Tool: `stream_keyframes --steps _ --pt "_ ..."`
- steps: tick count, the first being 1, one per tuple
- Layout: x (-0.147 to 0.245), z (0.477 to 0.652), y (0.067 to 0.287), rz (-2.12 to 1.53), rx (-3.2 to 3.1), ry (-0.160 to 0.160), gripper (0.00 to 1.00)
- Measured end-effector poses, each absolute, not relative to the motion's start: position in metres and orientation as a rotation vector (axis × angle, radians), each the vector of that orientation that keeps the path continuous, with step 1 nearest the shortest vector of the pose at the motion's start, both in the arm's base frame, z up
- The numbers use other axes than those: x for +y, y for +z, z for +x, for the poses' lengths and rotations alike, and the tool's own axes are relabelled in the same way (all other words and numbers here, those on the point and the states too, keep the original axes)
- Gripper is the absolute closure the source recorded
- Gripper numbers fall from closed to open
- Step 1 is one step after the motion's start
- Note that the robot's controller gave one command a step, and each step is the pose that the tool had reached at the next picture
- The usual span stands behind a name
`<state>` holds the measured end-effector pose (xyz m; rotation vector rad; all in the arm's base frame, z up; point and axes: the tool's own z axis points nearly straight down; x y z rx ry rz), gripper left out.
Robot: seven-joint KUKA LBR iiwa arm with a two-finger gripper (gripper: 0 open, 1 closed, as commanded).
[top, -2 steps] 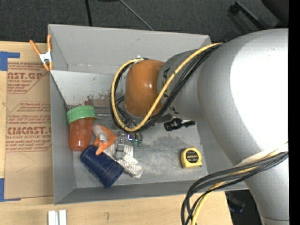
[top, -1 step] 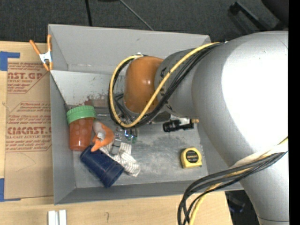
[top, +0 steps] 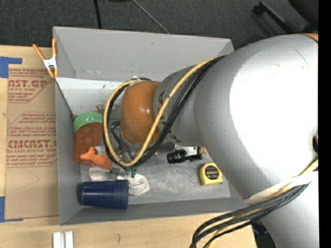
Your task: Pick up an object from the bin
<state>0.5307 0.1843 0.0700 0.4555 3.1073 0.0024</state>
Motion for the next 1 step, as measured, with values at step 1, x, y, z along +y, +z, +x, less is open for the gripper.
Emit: stream_keyframes --steps 1 --pt "0.1843 0.5307 0.07 0.456 3.107 0.003 1.0"
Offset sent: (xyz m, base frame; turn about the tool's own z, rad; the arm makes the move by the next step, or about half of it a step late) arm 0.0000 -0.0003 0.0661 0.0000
